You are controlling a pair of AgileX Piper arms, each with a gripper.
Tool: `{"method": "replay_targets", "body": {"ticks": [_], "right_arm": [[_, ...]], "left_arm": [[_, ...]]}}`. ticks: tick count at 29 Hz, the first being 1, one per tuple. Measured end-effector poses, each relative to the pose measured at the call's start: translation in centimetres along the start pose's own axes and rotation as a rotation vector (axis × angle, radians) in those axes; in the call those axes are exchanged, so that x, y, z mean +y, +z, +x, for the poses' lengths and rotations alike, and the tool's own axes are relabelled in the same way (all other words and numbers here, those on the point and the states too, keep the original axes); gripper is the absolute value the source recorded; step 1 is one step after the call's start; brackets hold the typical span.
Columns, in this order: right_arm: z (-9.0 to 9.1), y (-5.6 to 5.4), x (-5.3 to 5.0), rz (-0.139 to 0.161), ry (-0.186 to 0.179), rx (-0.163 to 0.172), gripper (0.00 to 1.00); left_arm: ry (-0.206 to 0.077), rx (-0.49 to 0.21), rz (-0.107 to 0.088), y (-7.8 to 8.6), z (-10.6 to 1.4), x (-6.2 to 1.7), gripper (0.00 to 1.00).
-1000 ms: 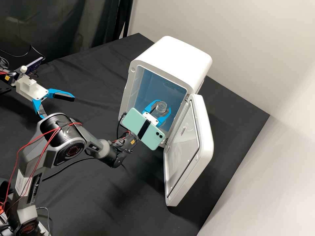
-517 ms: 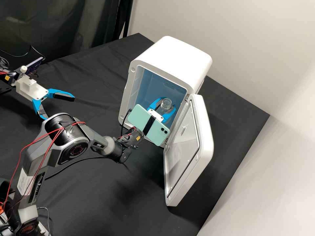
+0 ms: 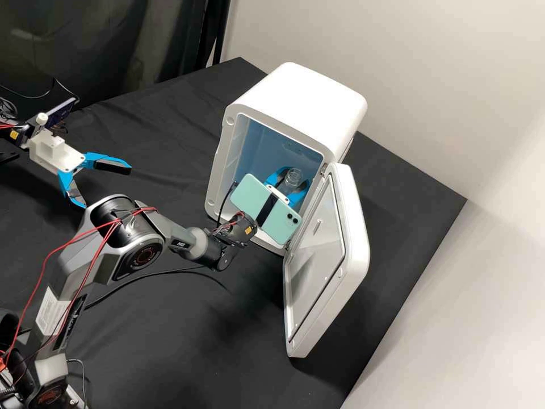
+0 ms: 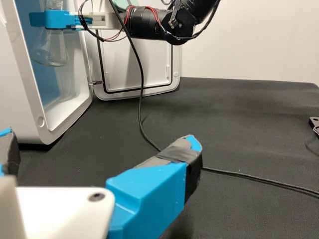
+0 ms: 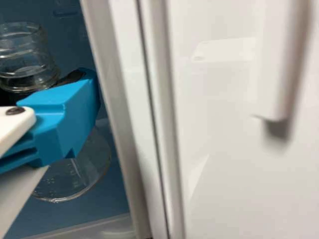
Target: Place the flask in the incubator
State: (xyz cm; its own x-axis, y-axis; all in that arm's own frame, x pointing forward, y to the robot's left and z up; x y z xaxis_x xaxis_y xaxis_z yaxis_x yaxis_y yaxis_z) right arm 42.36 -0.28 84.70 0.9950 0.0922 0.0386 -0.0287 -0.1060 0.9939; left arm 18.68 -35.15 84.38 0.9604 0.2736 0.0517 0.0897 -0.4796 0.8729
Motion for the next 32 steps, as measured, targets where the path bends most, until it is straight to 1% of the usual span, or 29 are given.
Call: {"method": "replay_targets", "body": {"ticks": [2,4,7,8,10,13,17,20,22,25,26,28,30,32], "right_arm": [[0.1,-0.2,-0.4,0.001,-0.013,0.001,0.00],[0.2,-0.4,-0.9,0.002,-0.031,-0.005,0.00],[0.7,-0.6,-1.5,-0.007,-0.043,0.003,0.00],[0.9,-0.5,-1.9,-0.005,-0.055,-0.005,0.00],[1.2,-0.4,-2.4,-0.017,-0.068,-0.012,0.00],[1.6,-0.2,-3.1,-0.015,-0.092,-0.034,0.00],[1.9,-0.1,-4.2,-0.024,-0.121,-0.041,0.00],[2.1,-0.1,-5.1,-0.041,-0.143,-0.042,0.00],[2.3,0.1,-5.8,-0.040,-0.157,-0.049,0.00],[2.4,0.2,-6.4,-0.055,-0.172,-0.054,0.00],[2.4,0.4,-6.8,-0.055,-0.183,-0.064,0.00],[2.4,0.6,-7.2,-0.049,-0.188,-0.071,0.00],[2.4,0.9,-7.5,-0.050,-0.196,-0.077,0.00],[2.4,1.2,-7.7,-0.049,-0.200,-0.080,0.00]], "left_arm": [[0.000,0.000,0.000,0.0,0.0,0.00,1.00],[0.000,0.000,0.000,0.0,0.0,0.00,1.00],[-0.008,0.002,-0.003,-0.1,0.1,-0.16,1.00],[-0.013,0.002,-0.005,-0.1,0.1,-0.26,1.00],[-0.013,0.003,-0.005,-0.1,0.1,-0.27,1.00],[-0.018,0.003,-0.007,-0.1,0.1,-0.36,1.00],[-0.018,0.003,-0.007,-0.1,0.1,-0.36,1.00],[-0.018,0.003,-0.007,-0.1,0.1,-0.36,1.00],[-0.017,0.005,-0.007,-0.2,0.1,-0.35,1.00],[-0.017,0.008,-0.008,-0.2,0.1,-0.34,1.00],[-0.017,0.008,-0.008,-0.2,0.1,-0.34,1.00],[-0.018,0.008,-0.008,-0.2,0.1,-0.36,1.00],[-0.020,0.008,-0.009,-0.2,0.1,-0.41,1.00],[-0.020,0.008,-0.009,-0.2,0.1,-0.41,1.00]]}}
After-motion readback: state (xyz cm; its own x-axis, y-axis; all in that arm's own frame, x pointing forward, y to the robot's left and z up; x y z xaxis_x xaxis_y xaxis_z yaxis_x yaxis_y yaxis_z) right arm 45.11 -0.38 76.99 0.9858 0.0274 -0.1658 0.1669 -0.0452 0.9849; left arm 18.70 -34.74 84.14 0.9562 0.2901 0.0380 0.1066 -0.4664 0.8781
